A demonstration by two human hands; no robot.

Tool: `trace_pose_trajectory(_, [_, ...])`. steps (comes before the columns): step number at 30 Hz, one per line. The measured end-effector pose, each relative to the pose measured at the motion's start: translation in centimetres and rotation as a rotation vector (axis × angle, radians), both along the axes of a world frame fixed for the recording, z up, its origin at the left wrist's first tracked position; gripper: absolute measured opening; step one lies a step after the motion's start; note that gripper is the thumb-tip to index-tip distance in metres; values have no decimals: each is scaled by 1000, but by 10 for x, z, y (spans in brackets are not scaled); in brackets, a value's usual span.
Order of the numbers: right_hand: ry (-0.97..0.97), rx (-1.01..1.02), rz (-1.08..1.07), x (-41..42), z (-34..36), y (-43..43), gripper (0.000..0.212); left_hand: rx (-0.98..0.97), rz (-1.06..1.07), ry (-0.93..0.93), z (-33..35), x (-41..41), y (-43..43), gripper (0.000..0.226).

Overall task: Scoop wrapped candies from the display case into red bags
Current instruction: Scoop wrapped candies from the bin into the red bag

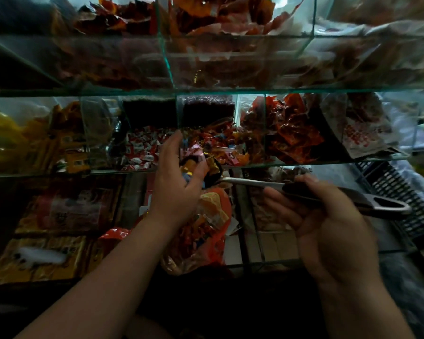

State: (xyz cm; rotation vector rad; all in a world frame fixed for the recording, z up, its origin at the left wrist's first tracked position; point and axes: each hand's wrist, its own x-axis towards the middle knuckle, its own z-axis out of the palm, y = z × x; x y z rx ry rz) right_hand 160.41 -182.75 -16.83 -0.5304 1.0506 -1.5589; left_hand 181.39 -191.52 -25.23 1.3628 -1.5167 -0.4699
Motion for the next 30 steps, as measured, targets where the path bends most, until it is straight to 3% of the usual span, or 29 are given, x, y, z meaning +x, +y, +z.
trace_pose_trajectory(4, [-17, -9, -46, 6, 2, -27, 9, 224, 147, -123, -8, 24, -24, 73])
trace_pose_trajectory(7, [6, -29, -98, 21, -5, -60, 6, 412, 67, -245, -22, 36, -25, 91])
trace_pose_trajectory(11, [115, -40, -146, 54, -25, -123, 8, 456, -3, -247, -31, 41, -26, 105])
trace_pose_trajectory(13, [401, -138, -89, 70, -40, -151, 6, 445, -9, -260, -32, 43, -28, 104])
trace_pose_trajectory(17, [1141, -577, 147, 76, -63, -179, 15, 416, -24, -278, -32, 43, -27, 100])
trace_pose_trajectory(20, [1349, -673, 225, 67, -68, -175, 20, 387, -32, -272, -30, 44, -26, 96])
trace_pose_trajectory(24, [1300, -736, 131, 59, -58, -140, 17, 408, -46, -262, -26, 43, -24, 95])
trace_pose_trajectory(27, [1035, -721, 20, 55, -43, -96, 14, 426, -75, -239, -18, 46, -25, 88])
trace_pose_trajectory(30, [800, -560, 26, 51, -30, -46, 14, 447, -113, -26, -7, 49, -18, 84])
